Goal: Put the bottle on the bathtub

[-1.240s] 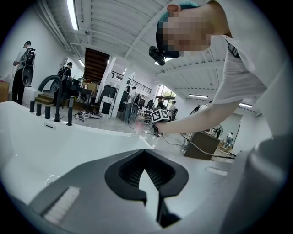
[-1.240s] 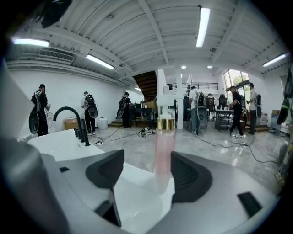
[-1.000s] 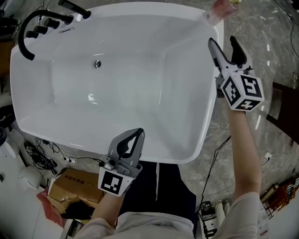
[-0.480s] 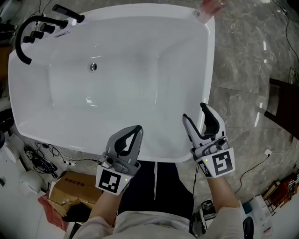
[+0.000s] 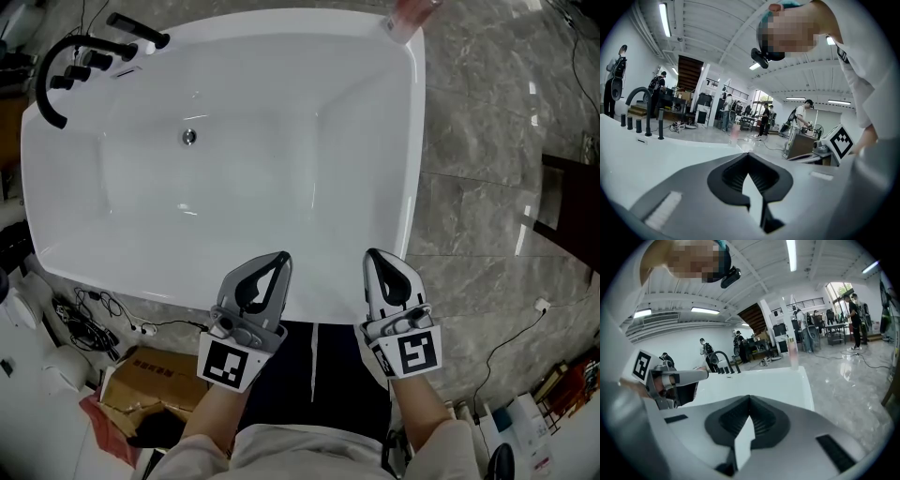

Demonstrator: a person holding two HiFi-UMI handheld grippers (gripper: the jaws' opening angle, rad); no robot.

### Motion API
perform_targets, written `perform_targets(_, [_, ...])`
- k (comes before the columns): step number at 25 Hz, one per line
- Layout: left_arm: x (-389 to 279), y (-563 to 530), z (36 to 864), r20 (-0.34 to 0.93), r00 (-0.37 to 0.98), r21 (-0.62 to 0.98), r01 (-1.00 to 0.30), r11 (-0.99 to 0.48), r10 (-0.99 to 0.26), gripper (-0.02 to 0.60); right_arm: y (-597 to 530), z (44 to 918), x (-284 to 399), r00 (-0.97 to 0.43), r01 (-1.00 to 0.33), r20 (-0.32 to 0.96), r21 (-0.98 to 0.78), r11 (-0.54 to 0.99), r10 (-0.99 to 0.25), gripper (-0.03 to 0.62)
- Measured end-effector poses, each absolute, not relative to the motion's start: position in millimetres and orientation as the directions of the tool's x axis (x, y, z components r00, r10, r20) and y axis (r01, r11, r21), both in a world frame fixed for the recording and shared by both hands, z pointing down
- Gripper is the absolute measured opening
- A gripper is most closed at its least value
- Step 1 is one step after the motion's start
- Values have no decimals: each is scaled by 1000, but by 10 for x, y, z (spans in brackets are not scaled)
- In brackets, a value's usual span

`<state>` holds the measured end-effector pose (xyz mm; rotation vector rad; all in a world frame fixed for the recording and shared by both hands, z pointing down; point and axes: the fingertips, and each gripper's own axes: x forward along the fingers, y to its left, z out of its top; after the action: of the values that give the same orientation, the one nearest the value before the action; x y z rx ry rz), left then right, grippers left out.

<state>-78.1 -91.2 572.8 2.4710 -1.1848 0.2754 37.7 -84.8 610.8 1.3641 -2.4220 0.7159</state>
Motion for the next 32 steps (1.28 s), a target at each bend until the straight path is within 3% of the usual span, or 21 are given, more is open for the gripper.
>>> perform_targets(17, [-873, -890, 5406, 295, 572, 213, -820, -531, -765, 3, -770, 5761, 320, -501, -866, 424, -263, 427, -755, 6])
perform_targets(32, [-905, -756, 3520, 127, 580, 111, -814, -570, -805, 3, -617, 3912, 252, -510, -860, 329, -207, 467, -795, 6])
